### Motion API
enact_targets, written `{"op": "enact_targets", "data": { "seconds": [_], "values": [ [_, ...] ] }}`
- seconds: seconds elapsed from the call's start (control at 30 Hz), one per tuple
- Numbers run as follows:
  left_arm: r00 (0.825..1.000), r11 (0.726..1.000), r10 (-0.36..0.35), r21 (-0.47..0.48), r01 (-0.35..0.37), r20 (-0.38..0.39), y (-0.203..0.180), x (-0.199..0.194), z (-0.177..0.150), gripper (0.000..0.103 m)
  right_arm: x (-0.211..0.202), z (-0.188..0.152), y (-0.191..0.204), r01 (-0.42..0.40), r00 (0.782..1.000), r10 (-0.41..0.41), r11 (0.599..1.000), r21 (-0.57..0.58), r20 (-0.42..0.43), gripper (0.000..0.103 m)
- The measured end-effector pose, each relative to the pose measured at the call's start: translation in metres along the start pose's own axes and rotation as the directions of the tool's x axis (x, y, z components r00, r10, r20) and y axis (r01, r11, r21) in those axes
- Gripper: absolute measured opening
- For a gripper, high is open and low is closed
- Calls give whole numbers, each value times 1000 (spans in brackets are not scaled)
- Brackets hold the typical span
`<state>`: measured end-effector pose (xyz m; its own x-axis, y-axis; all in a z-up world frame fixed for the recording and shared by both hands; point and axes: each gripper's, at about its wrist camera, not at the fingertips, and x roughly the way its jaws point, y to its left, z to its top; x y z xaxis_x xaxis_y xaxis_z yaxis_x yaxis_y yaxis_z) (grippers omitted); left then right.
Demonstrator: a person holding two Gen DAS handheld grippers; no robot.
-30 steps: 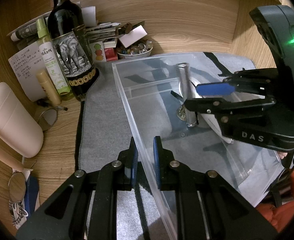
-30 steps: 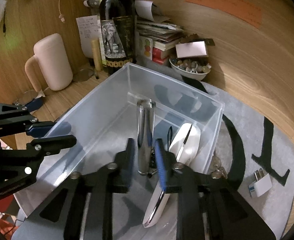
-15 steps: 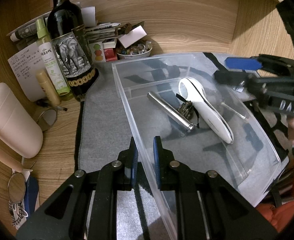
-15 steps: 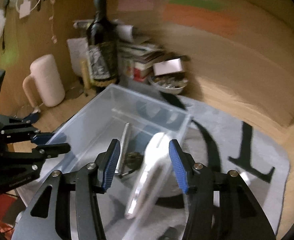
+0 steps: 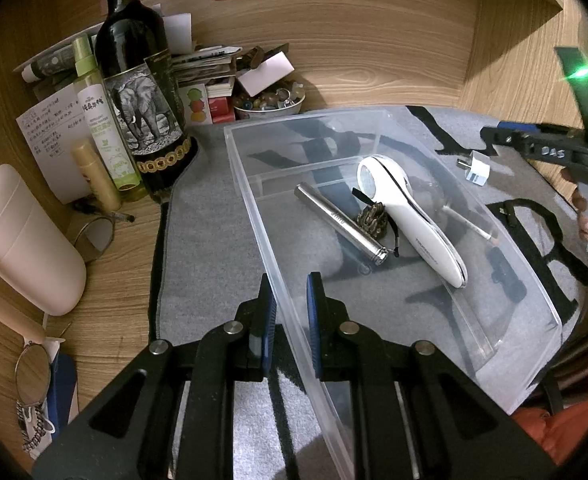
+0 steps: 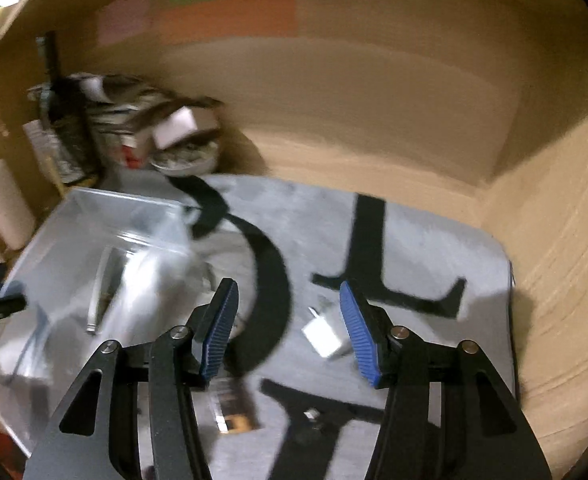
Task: Organize rigid objects
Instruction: 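Grasp the white plug adapter with the right tool and lift it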
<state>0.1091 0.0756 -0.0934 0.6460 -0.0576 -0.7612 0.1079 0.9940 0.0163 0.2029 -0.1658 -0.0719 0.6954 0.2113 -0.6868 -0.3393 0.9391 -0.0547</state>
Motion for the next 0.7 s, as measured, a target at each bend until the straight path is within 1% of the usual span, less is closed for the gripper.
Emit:
{"op": "enact_targets", "data": {
  "seconds": [0.1,0.2,0.23,0.27,0.3,0.4,0.5,0.57,0.7],
  "values": [
    [1000,1000,1,-1,-1,-1,0,0,0,13,18,-5,-8,10,999,-9,1000,20,-47,50],
    [1000,1000,6,2,-6,-2,-1,1,1,13,40,-11,-13,5,995,-1,999,35,-97,50],
    [1000,1000,6,2,-6,-3,0,1,1,13,48,-13,-13,13,994,-9,999,35,-113,54],
    [1000,1000,8,4,-8,-3,-1,1,1,13,50,-15,-12,50,994,-48,999,20,-99,59],
    [1000,1000,9,4,-9,-3,0,1,1,13,53,-15,-11,68,993,-67,998,8,-98,65],
    [1000,1000,10,3,-10,-3,0,1,1,13,57,-13,-14,85,991,-84,996,3,-103,65],
    [1000,1000,9,4,-9,-3,-1,1,1,13,54,-13,-20,65,993,-62,998,22,-100,63],
    [1000,1000,10,5,-10,-2,-1,1,1,13,53,-14,-23,68,993,-65,997,27,-101,63],
    [1000,1000,8,3,-8,-1,0,1,1,13,63,-21,-30,82,988,-76,996,34,-136,62]
  ]
}}
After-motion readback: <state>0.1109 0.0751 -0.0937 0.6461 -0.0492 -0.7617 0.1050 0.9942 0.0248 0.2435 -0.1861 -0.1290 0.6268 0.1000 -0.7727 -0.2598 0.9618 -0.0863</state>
